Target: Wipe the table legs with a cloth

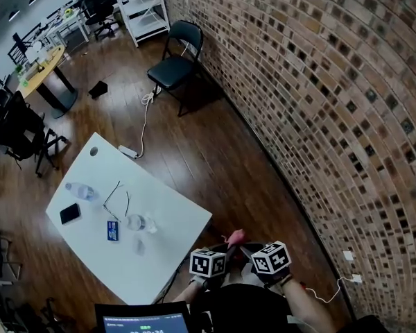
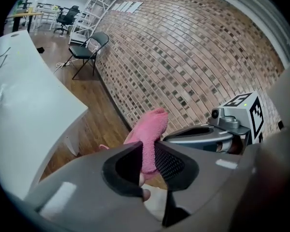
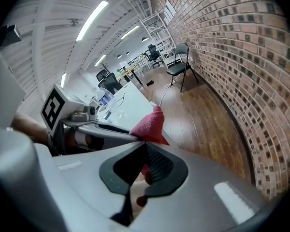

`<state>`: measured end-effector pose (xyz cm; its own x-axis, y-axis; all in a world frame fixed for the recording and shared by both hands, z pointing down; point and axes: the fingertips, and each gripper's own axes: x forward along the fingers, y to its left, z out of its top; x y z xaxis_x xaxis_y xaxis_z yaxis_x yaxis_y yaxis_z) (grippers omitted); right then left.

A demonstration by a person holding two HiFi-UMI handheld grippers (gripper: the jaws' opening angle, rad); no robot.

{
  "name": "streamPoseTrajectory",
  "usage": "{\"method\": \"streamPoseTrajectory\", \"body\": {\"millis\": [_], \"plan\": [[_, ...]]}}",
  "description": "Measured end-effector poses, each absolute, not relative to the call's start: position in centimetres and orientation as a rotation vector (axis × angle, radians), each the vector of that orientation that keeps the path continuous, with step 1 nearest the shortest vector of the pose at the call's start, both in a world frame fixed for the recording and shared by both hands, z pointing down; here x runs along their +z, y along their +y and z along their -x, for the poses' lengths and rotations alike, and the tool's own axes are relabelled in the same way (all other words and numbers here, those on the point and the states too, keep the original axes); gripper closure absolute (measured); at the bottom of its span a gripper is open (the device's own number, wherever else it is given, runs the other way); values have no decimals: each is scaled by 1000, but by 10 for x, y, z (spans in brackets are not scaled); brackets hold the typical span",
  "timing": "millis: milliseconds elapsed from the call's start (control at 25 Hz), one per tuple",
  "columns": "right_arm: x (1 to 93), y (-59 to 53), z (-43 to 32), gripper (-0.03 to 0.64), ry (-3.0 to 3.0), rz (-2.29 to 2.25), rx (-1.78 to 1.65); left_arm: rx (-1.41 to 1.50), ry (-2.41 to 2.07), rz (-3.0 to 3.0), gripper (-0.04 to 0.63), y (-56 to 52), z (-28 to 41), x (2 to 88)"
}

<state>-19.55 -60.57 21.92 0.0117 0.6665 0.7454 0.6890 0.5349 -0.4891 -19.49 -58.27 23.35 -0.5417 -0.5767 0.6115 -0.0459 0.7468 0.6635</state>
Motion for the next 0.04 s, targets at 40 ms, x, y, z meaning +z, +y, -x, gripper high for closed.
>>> {"method": "streamPoseTrajectory", "body": {"millis": [40], "plan": [[220,-606,195,623,-1683,1154,-26,-754,-2051,-486,531,-586,195,232]]}}
